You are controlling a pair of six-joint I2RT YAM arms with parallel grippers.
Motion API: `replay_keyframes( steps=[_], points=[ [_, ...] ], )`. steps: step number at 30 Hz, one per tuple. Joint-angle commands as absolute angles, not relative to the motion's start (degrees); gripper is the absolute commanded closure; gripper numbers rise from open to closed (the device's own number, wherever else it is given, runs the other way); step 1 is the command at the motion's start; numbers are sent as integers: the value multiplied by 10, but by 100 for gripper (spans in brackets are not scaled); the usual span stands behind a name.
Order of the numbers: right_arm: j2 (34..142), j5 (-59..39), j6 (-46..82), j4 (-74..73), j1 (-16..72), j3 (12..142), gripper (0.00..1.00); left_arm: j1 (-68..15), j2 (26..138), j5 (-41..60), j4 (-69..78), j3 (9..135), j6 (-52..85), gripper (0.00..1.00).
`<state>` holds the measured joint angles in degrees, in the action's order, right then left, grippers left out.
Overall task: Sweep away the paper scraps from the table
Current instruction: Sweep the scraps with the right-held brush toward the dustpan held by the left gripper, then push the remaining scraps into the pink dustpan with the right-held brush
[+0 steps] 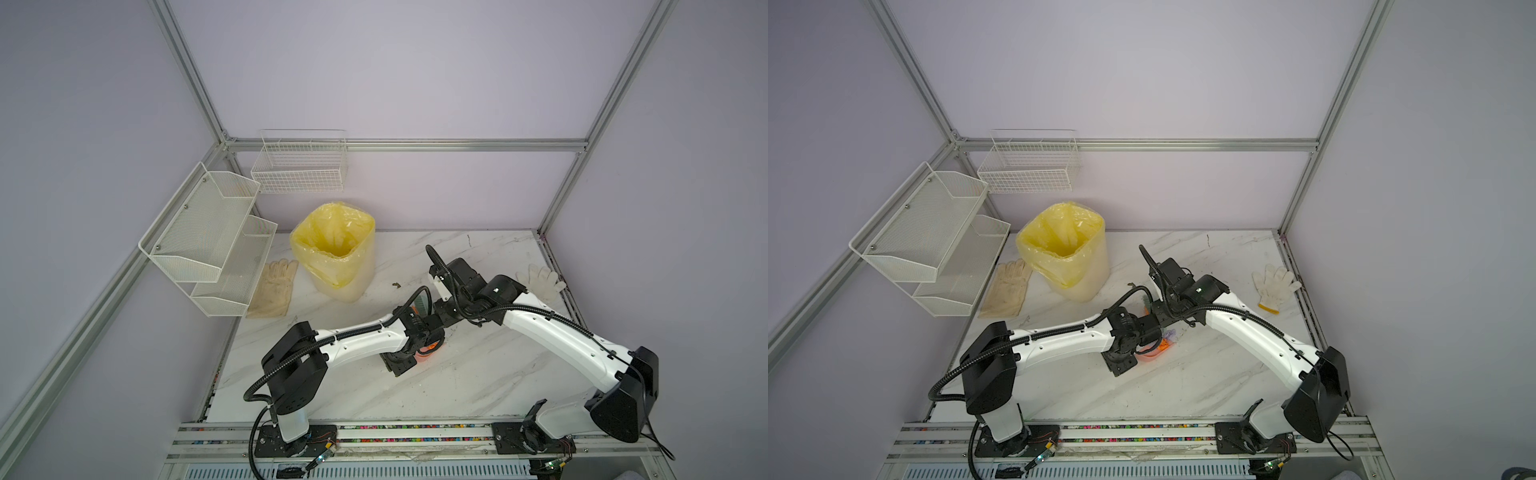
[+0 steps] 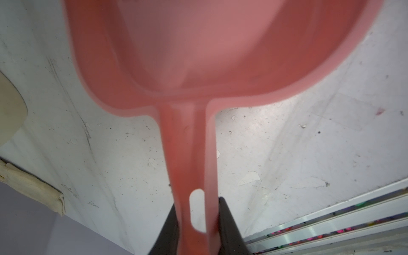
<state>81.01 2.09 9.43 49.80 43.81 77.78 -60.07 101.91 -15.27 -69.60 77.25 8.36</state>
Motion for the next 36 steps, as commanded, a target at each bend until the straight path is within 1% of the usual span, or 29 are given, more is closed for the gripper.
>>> replay_keyframes(
  steps=[1,4,8,14,20,23,26,30,36],
  points=[
    [790,39,130,511,438,816,100,-602,1015,-163,-685,758,90,93],
    [794,114,132,535,438,834,100,-602,1014,-164,-679,754,90,93],
    [826,203,119,540,424,845,100,-602,1013,-166,-668,743,91,93],
    [894,221,53,500,317,854,100,-603,1017,-163,-654,732,91,93],
    [950,289,-24,461,313,857,100,-602,1014,-166,-645,722,89,93],
    [977,287,-51,461,313,853,100,-602,1013,-169,-640,717,87,93],
    [986,242,-53,453,313,843,100,-602,1012,-171,-635,713,85,93],
    [973,155,-54,435,318,821,100,-601,1012,-173,-621,707,84,95],
    [952,115,-67,444,357,791,100,-600,1013,-178,-621,709,81,95]
  ],
)
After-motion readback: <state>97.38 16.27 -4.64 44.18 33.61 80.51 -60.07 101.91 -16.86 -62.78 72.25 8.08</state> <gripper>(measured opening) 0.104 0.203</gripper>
